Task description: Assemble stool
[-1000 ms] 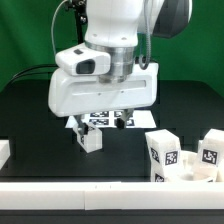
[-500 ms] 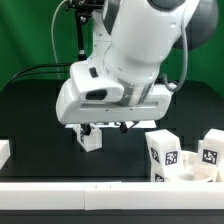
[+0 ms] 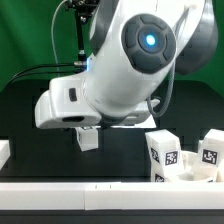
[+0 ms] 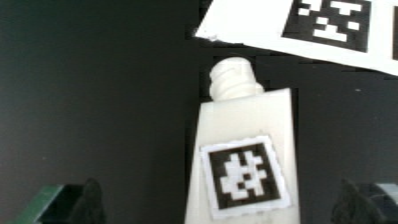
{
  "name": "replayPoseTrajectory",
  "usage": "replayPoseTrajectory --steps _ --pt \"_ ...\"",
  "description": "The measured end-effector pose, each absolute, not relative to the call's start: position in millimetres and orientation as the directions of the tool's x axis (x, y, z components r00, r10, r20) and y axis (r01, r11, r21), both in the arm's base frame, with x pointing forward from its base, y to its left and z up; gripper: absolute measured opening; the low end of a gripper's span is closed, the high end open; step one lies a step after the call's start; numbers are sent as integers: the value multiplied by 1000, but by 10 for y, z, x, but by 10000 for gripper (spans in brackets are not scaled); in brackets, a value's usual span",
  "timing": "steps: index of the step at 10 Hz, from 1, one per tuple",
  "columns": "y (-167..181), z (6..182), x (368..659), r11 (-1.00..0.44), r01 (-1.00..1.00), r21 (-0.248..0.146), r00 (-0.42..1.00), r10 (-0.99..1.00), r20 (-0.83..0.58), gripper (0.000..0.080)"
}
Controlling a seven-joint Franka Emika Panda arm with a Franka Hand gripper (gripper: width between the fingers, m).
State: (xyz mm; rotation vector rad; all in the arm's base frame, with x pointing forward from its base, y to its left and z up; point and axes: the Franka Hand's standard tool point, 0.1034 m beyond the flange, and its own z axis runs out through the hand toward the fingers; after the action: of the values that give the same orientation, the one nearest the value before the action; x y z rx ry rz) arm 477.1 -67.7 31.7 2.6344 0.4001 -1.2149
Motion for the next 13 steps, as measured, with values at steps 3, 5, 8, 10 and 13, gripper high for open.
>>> replayPoseTrajectory --steps 3,5,8,10,13 --pt "-691 331 4733 -951 289 109 624 101 -775 649" --pt "-485 272 4623 -963 148 224 565 -103 -819 649" --pt "-523 231 4626 -967 117 228 559 -126 -820 649" --pt "-552 236 4625 -968 115 224 557 -124 -821 649" --pt "-783 394 4778 -982 122 143 552 -53 -832 649"
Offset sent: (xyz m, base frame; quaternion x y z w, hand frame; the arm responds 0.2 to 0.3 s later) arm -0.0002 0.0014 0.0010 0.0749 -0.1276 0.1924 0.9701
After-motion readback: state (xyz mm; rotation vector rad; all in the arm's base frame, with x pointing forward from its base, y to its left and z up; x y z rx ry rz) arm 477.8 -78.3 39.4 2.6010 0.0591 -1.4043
